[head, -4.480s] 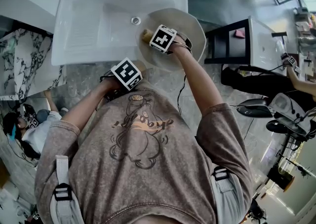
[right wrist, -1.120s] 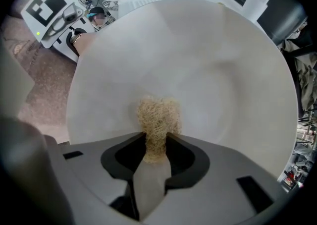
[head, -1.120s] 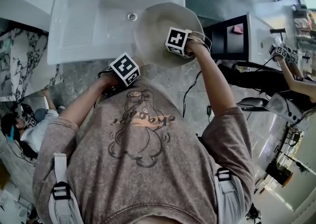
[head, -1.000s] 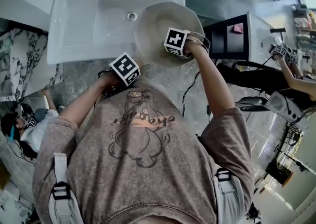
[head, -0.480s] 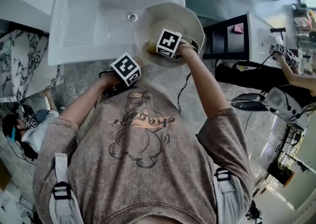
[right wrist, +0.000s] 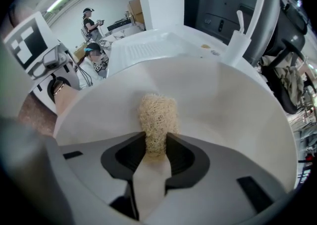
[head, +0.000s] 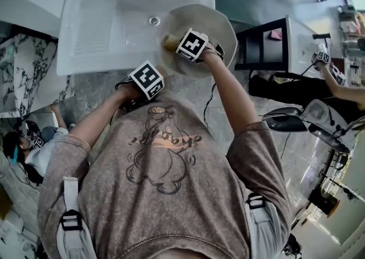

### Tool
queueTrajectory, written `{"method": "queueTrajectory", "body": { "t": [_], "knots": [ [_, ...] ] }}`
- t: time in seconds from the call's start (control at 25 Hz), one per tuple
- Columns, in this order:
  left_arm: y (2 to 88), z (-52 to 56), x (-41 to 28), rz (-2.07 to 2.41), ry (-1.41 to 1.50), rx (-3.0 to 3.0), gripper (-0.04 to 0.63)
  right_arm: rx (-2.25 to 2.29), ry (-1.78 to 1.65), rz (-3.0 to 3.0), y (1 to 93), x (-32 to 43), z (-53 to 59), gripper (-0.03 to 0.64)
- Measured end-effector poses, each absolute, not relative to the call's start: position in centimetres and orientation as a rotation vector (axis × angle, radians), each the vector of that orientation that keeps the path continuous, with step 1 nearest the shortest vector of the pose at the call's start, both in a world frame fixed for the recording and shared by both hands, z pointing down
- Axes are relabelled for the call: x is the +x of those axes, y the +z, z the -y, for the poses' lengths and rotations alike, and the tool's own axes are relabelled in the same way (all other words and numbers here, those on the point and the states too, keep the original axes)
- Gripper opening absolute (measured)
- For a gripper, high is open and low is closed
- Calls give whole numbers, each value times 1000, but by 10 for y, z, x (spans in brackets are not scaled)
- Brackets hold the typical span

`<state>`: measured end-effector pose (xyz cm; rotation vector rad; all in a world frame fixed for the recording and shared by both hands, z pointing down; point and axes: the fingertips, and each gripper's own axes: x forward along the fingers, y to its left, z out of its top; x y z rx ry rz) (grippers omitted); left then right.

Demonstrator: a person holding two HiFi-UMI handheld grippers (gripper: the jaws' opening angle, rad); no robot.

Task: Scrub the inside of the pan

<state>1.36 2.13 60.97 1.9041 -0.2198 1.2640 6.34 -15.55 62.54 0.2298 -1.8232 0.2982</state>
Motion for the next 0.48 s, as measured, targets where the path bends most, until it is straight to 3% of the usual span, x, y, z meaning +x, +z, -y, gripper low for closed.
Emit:
{"method": "queueTrajectory", "body": {
  "t": [0.48],
  "knots": [
    [610, -18, 13, 218, 1257, 1895, 40, 451, 218, 1713, 631, 94, 196, 141]
  ]
}}
